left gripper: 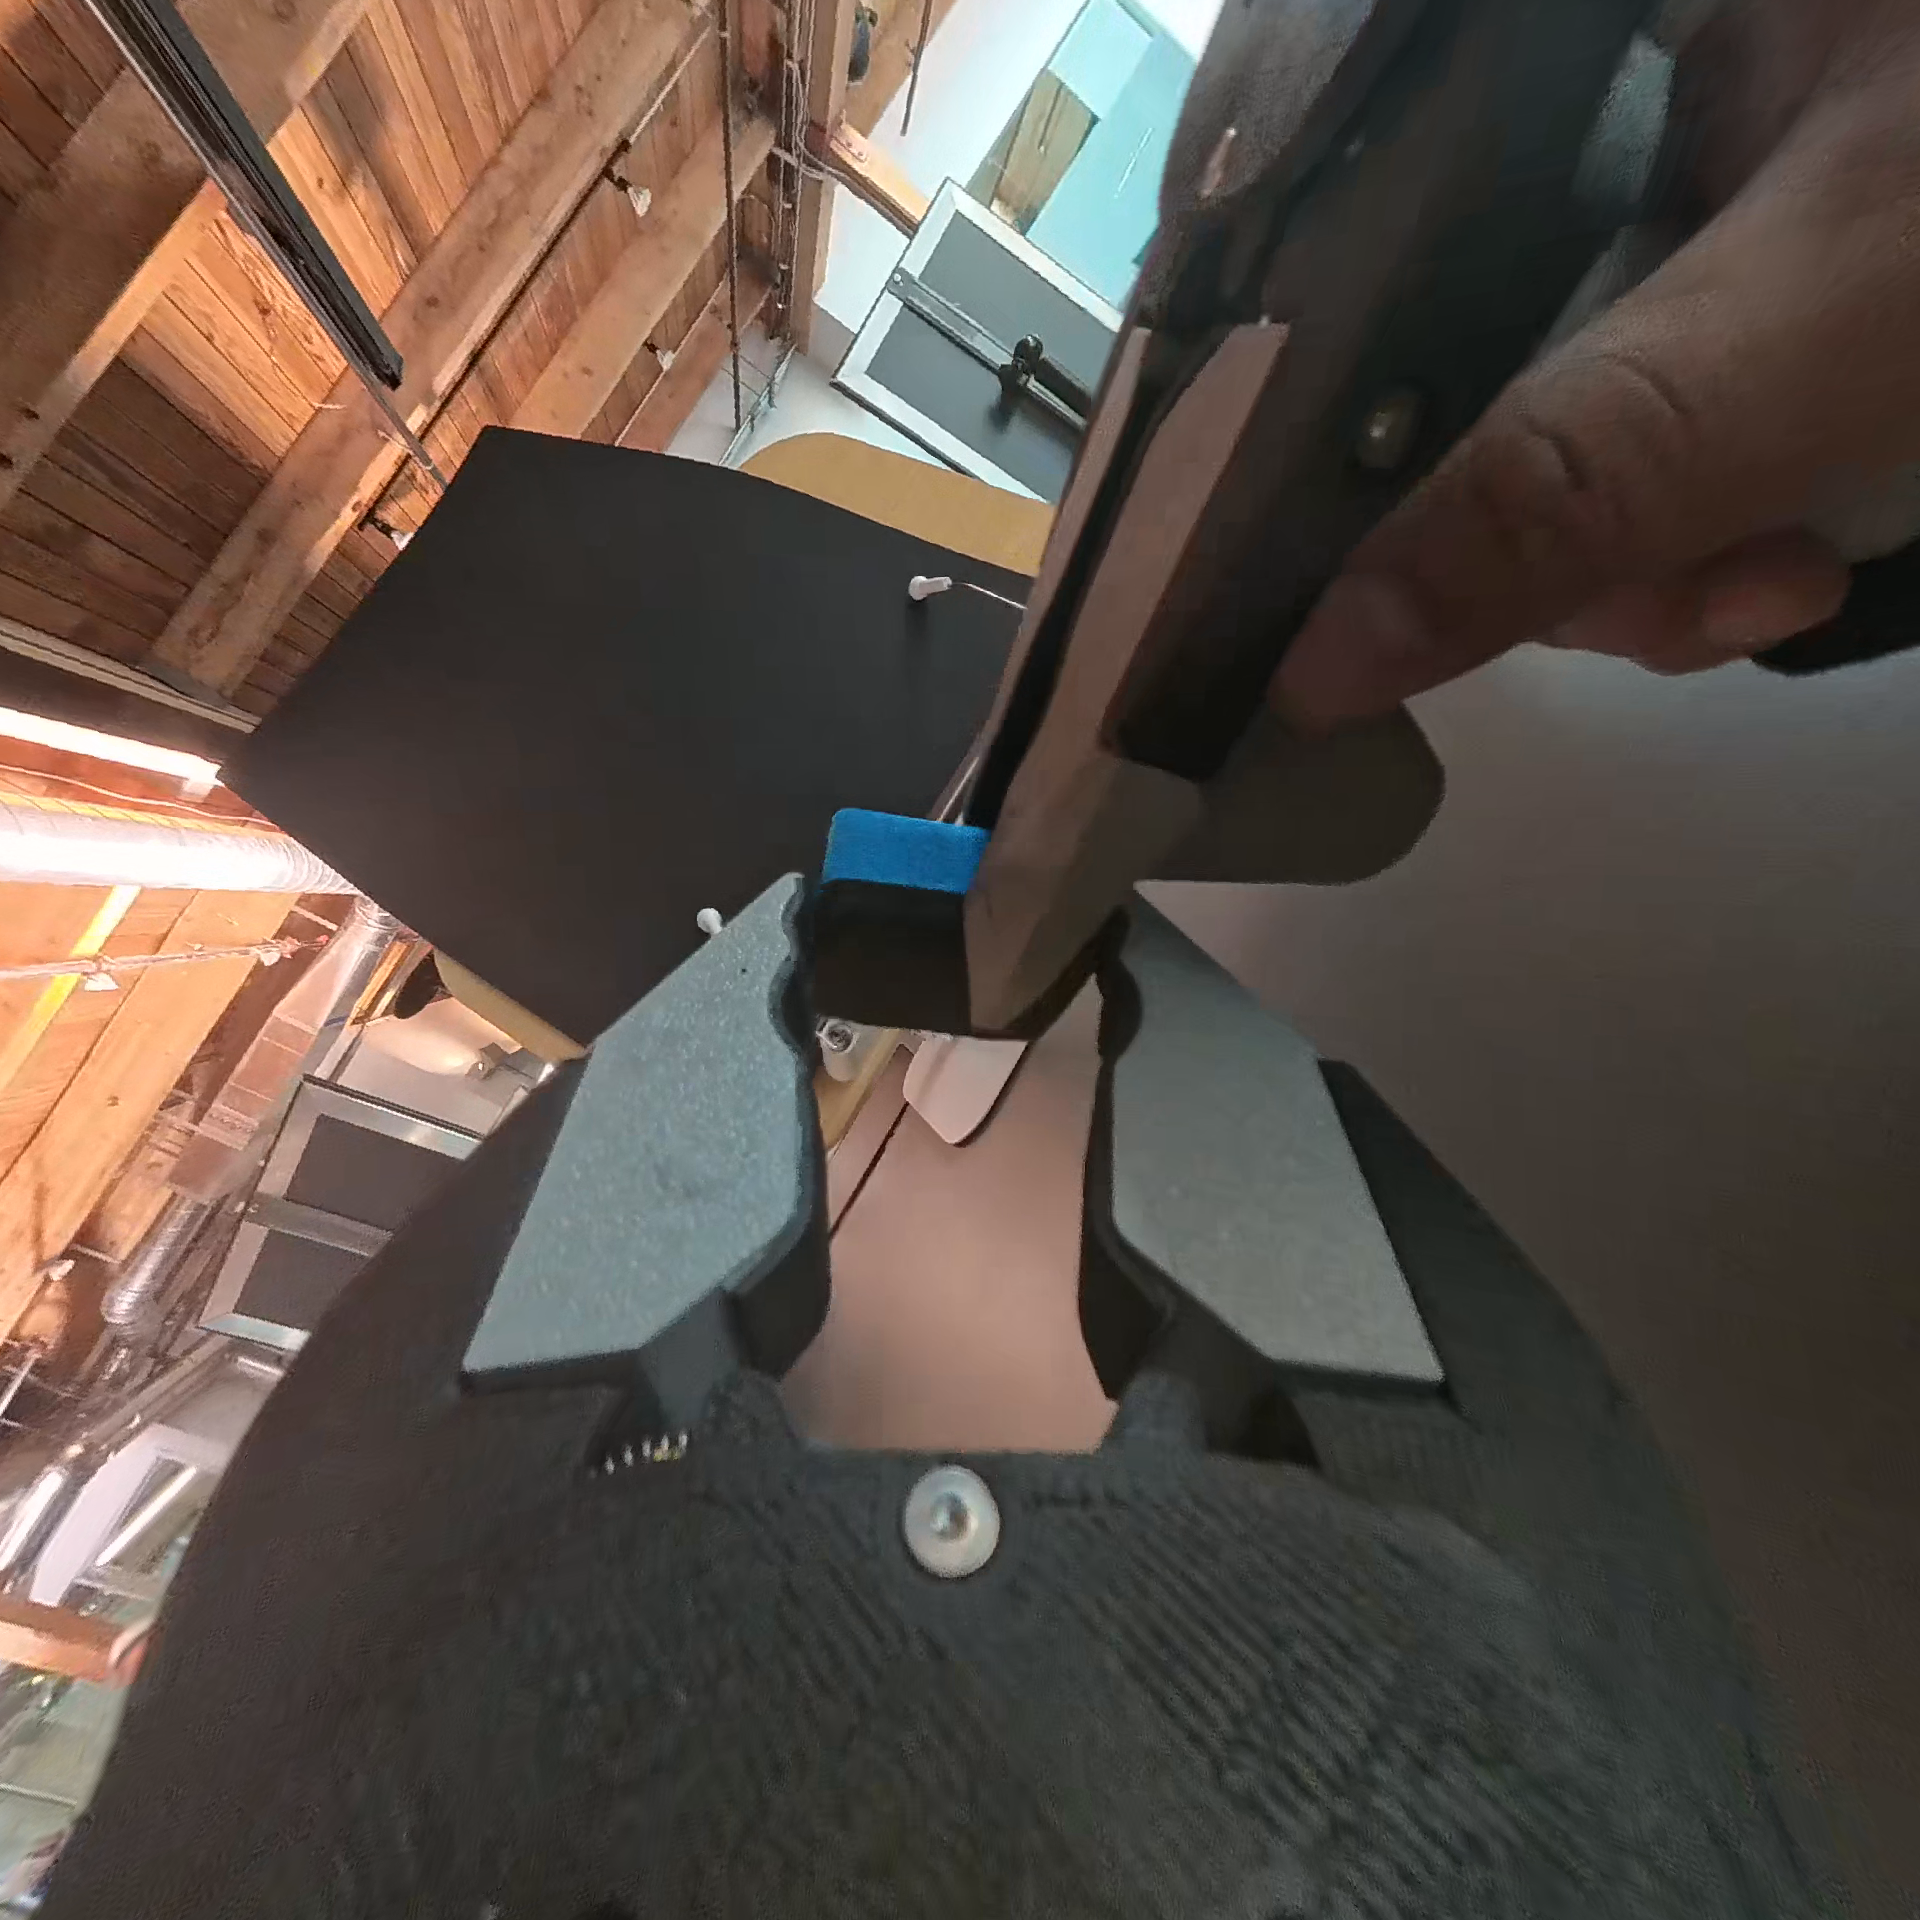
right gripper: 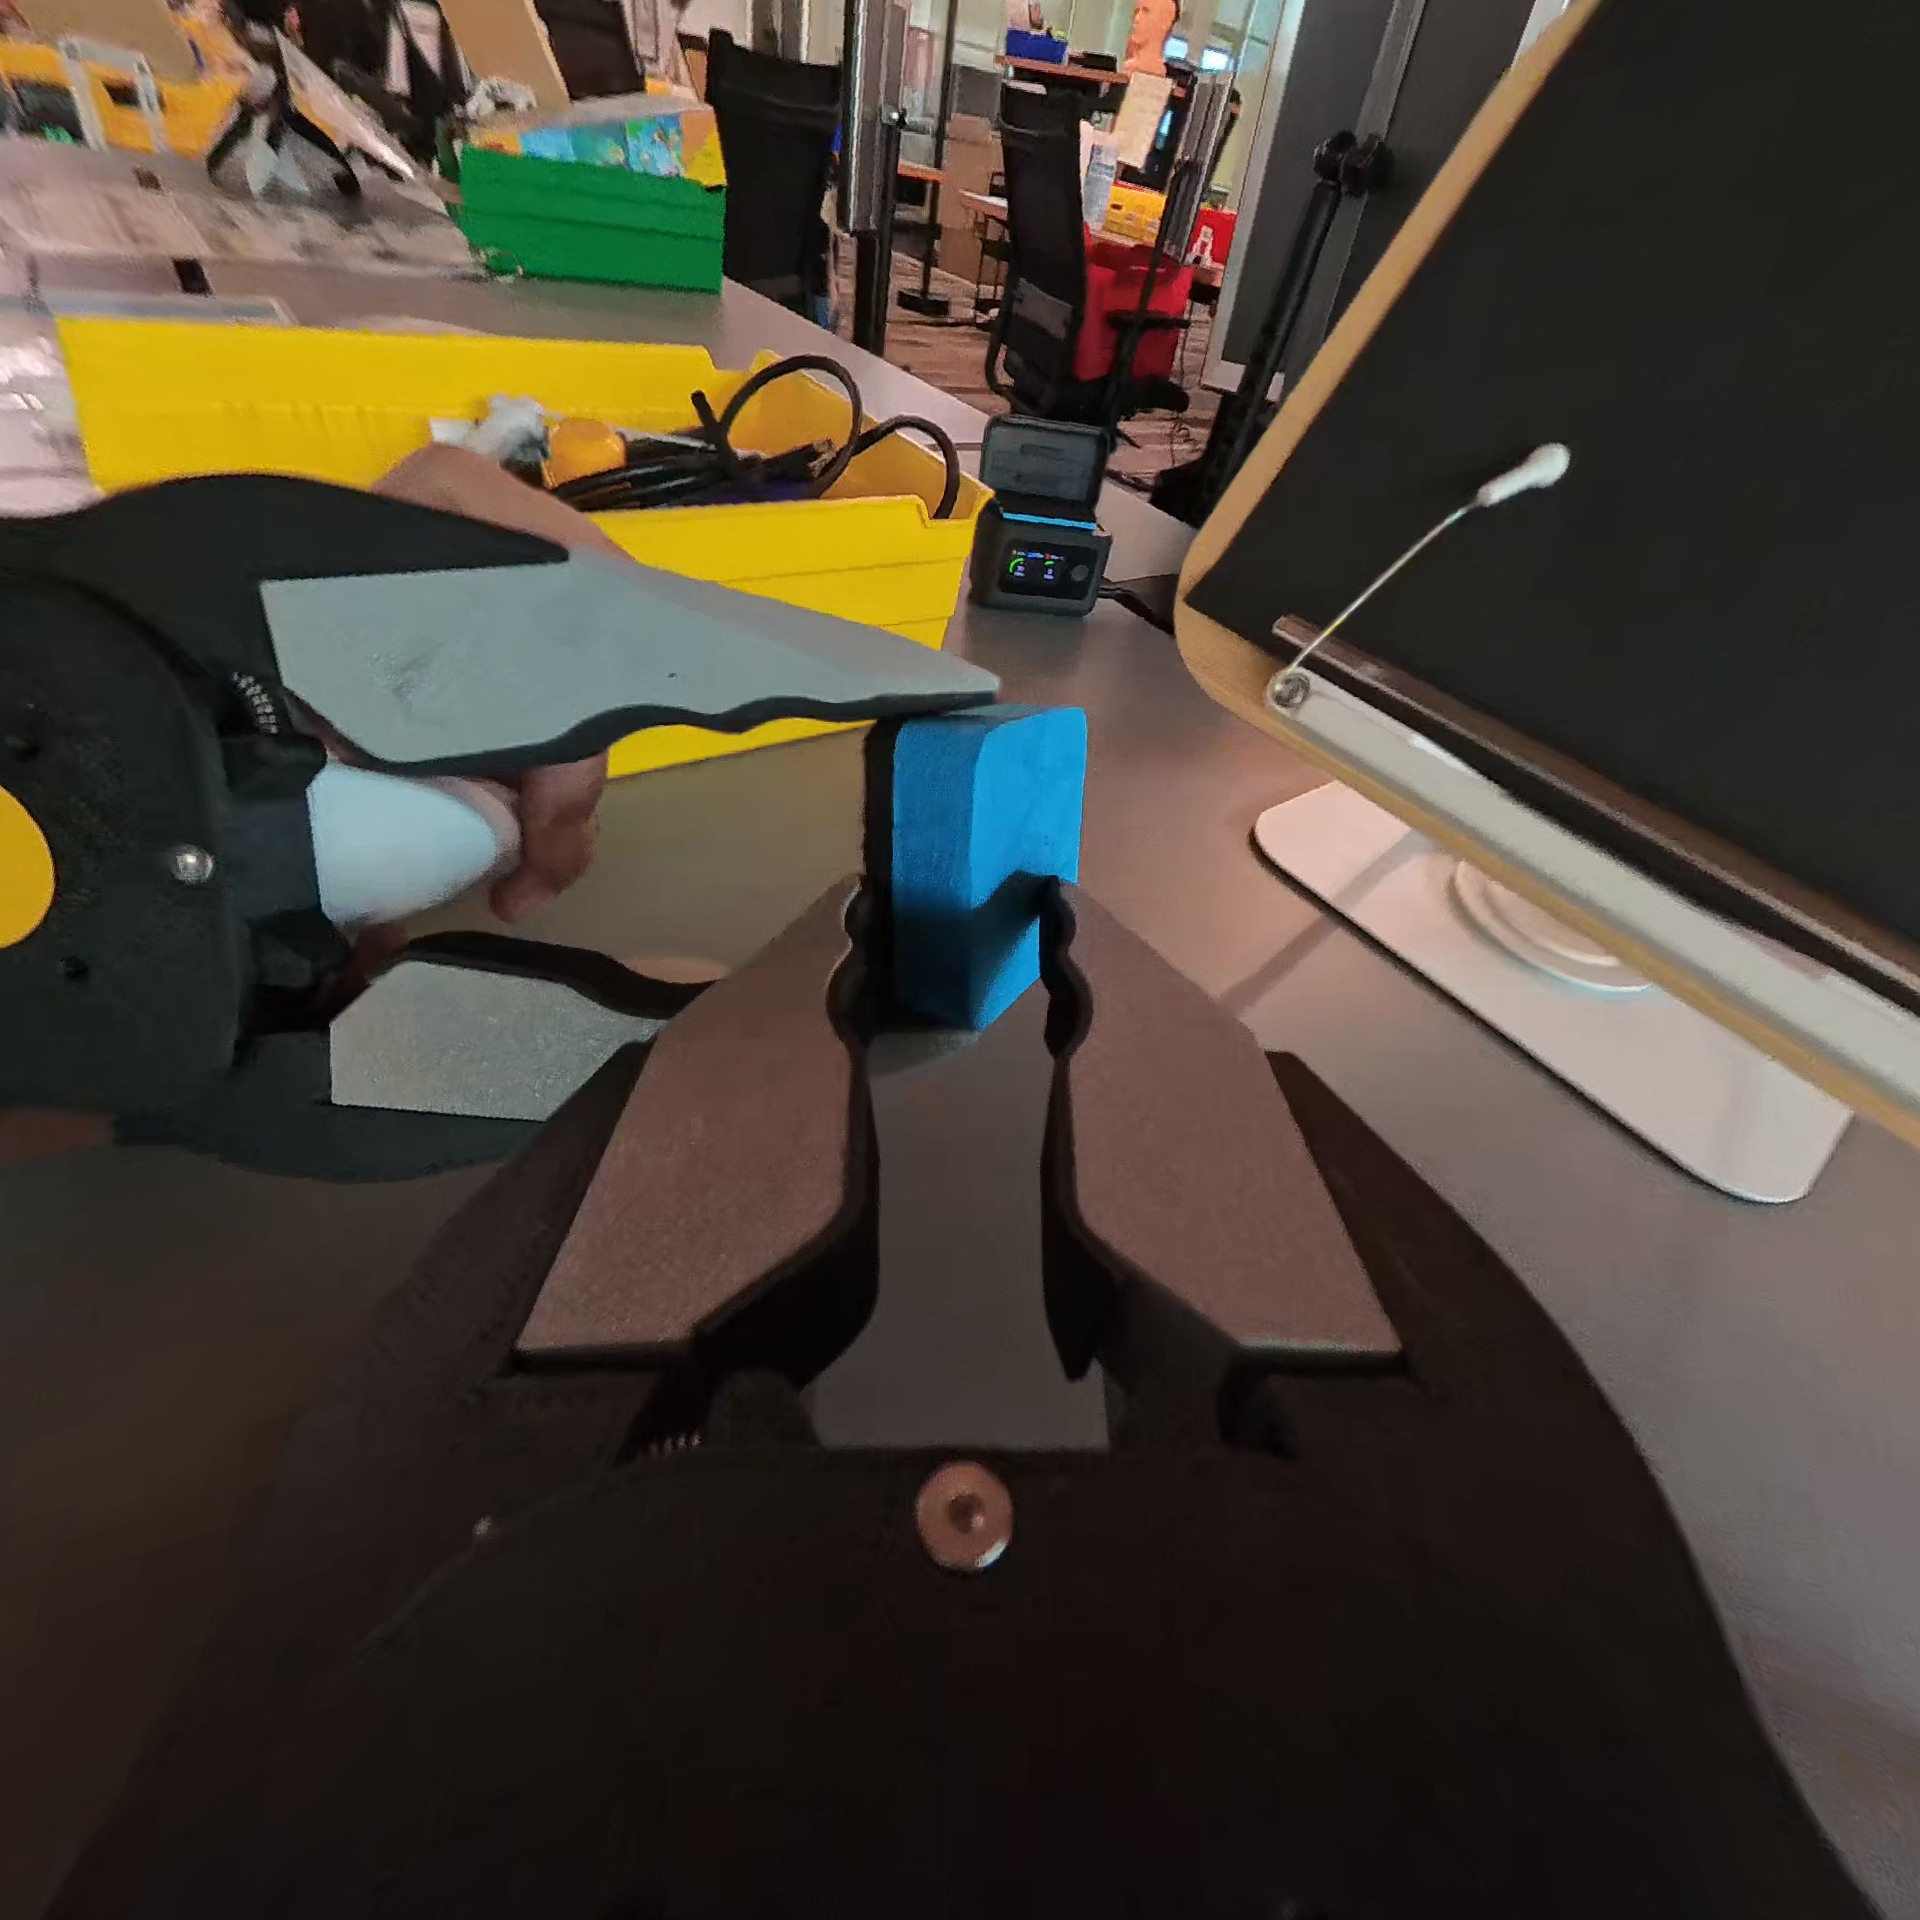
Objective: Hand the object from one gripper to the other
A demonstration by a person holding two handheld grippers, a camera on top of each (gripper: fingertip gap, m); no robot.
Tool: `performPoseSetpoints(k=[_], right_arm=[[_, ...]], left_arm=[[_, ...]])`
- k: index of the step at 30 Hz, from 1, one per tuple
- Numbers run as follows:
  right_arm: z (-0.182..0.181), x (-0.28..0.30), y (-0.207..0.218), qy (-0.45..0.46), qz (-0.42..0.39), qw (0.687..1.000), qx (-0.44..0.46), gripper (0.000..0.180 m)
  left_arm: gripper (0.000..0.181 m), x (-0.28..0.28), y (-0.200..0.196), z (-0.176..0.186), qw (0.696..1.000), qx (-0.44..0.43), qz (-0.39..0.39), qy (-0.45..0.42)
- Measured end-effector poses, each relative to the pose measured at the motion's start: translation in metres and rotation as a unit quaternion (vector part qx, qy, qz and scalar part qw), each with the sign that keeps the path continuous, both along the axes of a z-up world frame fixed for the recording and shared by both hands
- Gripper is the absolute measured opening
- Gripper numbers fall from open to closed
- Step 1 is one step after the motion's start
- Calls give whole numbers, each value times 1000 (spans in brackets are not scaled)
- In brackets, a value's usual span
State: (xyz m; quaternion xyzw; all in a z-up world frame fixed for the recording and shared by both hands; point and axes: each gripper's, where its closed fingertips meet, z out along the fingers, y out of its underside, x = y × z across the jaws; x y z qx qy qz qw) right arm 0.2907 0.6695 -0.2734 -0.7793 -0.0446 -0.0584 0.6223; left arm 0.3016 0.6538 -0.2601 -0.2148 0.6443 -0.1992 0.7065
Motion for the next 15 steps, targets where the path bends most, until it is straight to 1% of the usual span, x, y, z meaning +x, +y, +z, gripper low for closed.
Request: performPoseSetpoints(k=[3, 5, 7, 9, 10, 11, 12, 15], right_arm=[[2, 9, -3, 56, -1, 998, 13, 26], [8, 17, -8, 111, 2, 993, 34, 26], [18, 23, -14, 166, 13, 984, 66, 27], [25, 17, -19, 252, 71, 962, 79, 27], [29, 12, -21, 306, 106, 943, 83, 27], [28, 8, -22, 343, 127, 928, 68, 27], [25, 2, -23, 350, 149, 923, 51, 27], [19, -9, -27, 343, 182, 921, 21, 27]], left_arm=[[56, 1, 3, -3, 999, -34, 7, 13], [61, 3, 6, -6, 998, -54, 8, 24], [65, 5, 14, -10, 998, -50, 26, 32], [67, 6, 21, -13, 997, -51, 42, 37], [67, 6, 23, -13, 997, -51, 44, 37], [68, 6, 23, -13, 997, -49, 44, 35], [67, 5, 22, -11, 998, -47, 38, 31], [66, 0, 12, -8, 998, -50, 3, 24]])
